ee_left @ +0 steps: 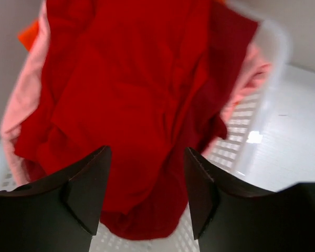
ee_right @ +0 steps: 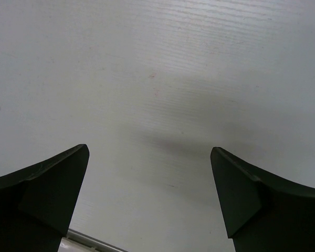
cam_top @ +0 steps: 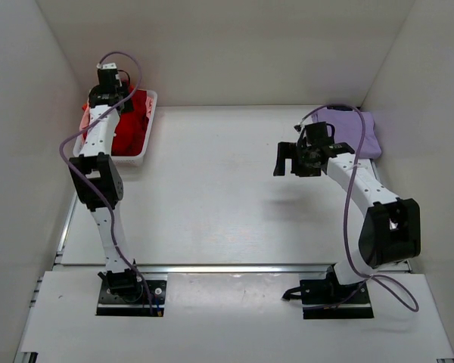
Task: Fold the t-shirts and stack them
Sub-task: Grab crumpled tshirt from bin with the left arm
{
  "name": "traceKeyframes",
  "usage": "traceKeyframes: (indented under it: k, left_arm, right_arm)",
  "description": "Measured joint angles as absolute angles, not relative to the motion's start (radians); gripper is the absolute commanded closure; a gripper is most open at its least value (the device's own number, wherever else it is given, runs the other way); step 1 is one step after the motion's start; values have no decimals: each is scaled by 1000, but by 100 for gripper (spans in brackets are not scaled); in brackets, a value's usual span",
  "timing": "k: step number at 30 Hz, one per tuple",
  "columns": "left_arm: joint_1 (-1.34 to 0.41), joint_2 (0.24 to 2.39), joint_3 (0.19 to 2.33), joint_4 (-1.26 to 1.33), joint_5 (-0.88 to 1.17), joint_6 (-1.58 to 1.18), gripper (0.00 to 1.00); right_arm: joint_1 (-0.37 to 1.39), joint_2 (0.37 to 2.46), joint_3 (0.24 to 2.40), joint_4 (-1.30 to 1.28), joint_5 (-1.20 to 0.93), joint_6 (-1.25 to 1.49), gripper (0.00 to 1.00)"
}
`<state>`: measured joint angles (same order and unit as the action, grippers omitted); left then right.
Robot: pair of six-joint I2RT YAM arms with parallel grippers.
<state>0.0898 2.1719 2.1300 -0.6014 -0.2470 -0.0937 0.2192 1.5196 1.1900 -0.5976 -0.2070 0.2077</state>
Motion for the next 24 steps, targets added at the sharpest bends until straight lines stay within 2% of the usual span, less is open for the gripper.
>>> traceKeyframes:
  k: [6,9,11,12,13,15,21,24]
  left_arm:
    - [139,2349,2161,-612,-239,-121,40]
    - [149,2406,2171,-634,-235,-125,39]
    - [149,2437,2196,-646,-228,-128,34]
    - [149,2447,2214,-656,-223,-130,41]
    - [150,2454,2234,-668,-217,-136,71]
    - [156,2467,2294,-707,-193,-139,100]
    - [155,2447,2326,-754,-177,-160,100]
    - [138,2363,2269,-732,-157,-177,100]
  right_arm:
    - [202,1576,1190,-607,-227,205,1]
    - [202,1606,1192,-610,-227,205,1]
    - [204,1621,1192,-616,-226,206,1]
    - [207,1627,1192,-619,-224,206,1]
    - [210,1628,1192,-622,-223,206,1]
    - [222,1629,1193,-627,-223,207,1]
    - [229,1620,1194,-640,-222,210,1]
    - [232,1585,1179,-627,-223,225,1]
